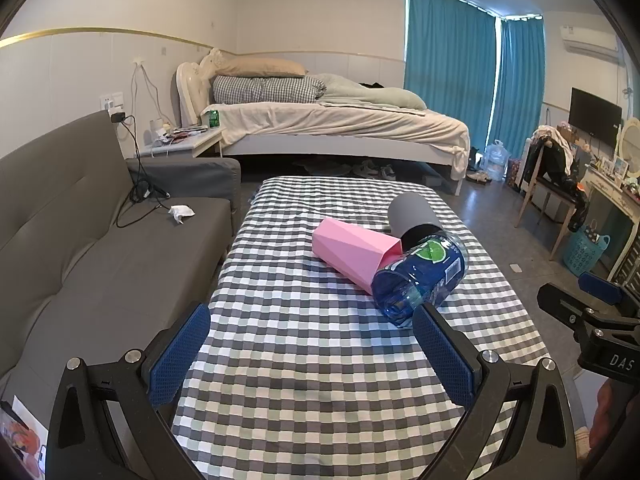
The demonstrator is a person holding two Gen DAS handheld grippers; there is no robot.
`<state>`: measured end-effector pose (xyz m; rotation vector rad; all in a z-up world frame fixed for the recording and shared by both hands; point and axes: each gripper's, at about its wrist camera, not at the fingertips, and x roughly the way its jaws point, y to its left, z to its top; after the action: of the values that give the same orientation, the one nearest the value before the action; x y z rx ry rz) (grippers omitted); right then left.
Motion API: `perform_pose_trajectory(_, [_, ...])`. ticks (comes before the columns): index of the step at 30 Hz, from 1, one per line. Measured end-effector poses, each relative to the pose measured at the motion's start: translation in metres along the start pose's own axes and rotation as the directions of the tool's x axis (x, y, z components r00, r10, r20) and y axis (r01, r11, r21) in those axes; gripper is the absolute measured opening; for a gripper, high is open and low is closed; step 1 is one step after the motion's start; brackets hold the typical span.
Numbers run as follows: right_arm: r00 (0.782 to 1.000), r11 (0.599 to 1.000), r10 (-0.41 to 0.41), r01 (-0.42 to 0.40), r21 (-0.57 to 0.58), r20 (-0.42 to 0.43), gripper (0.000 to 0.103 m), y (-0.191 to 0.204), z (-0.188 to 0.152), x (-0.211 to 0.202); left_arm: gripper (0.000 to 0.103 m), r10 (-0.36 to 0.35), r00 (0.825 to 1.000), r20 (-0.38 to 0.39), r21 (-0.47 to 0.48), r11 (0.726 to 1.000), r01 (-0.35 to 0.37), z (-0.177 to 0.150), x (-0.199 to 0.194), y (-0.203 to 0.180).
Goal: Flip cup upside down
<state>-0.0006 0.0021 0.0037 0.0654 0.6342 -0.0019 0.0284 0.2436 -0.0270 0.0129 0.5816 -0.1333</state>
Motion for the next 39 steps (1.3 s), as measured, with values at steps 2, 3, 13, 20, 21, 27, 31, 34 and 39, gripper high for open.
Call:
perform_pose_trajectory(2, [1.0,1.0,-0.001,0.001,0.001,-0.003,0.103,-0.001,0.0,0.0,0.103,0.001,1.0,-0.001,0.001,1.0,-0.001,0.0,0.0,-0.001])
perform_pose_trajectory(3, [1.0,1.0,-0.001,0.001,0.002,-0.003,0.103,-0.001,0.0,0.0,0.103,0.0,1.0,0.0,0.0,1.0,0.0,-0.001,0.0,0.0])
perform_pose_trajectory(13, [1.0,1.0,-0.012,0.012,0.003,0.003,0.103,-0.002,0.0,-0.001,0.103,0.0,1.0,-0.002,-0.001,1.0,0.0,0.0,0.001,0.0])
perform_pose_trajectory(20, [1.0,1.0,-0.014,0.014,0.001,0.003,0.103,-0.001,-0.001,-0.001,0.103,0.0,1.0,-0.003,-0.003,1.0,0.0,0.0,0.001,0.0])
perform_pose_trajectory(21, [1.0,1.0,-0.014,0.014,0.0,0.001,0.103,-0.001,-0.001,-0.001,0.103,-0.002,1.0,-0.003,-0.004,1.0,0.002,0.0,0.001,0.0])
perform_pose_trajectory(27, [1.0,1.0,-0.013,0.012,-0.008,-0.005,0.103,0.001,0.0,0.001,0.103,-0.008,1.0,-0.011,-0.008,1.0,0.008,-0.002,0.002,-0.001])
perform_pose_trajectory(31, [1.0,1.0,-0.01,0.01,-0.019,-0.014,0.103,0.004,-0.001,0.005,0.103,-0.01,1.0,-0.022,-0.016,1.0,0.01,-0.003,0.006,0.0])
perform_pose_trajectory(34, [0.999,1.0,-0.011,0.01,-0.024,-0.035,0.103,0.005,-0.002,0.01,0.103,-0.009,0.999,-0.037,-0.028,1.0,0.008,-0.002,0.009,0.003])
perform_pose_trajectory(39, [0.998,0.999,-0.026,0.025,-0.025,-0.05,0.103,0.004,0.002,0.016,0.103,-0.044,0.995,-0.086,-0.054,0.998,0.039,0.002,0.02,0.007])
